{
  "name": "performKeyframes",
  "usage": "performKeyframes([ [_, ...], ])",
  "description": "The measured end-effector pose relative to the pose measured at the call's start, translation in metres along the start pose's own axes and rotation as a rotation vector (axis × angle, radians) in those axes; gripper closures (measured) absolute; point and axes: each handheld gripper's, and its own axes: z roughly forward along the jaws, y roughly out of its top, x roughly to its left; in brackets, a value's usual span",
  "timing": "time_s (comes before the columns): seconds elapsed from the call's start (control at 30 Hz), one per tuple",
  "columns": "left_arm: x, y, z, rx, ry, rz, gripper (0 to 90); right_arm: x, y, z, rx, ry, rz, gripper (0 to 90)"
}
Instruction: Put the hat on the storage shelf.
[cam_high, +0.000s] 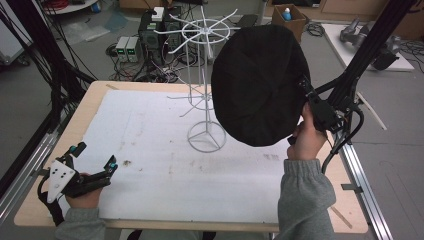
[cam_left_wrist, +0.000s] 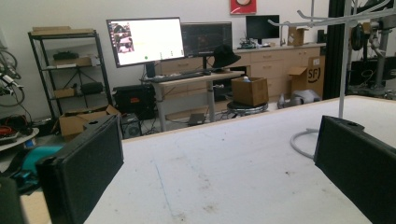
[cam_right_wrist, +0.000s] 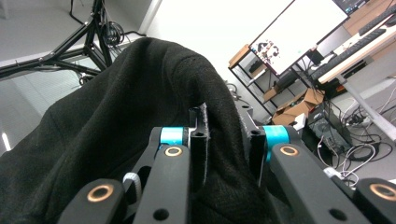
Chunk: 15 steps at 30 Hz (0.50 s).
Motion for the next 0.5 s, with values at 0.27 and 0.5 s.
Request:
performKeyframes([
  [0.27,-0.0001,-0.0003,0.0006,-0.001,0.000,-0.002,1.7,-0.0020,-0.0027,-0.0002,-0.005,-0.007,-0.005,77.8],
  [0.5,-0.0001,-0.0002,0.0005,-0.001,0.000,-0.002,1.7,-0.0002,-0.0042,-0.0003,-0.004,-0.002,-0.034,76.3],
])
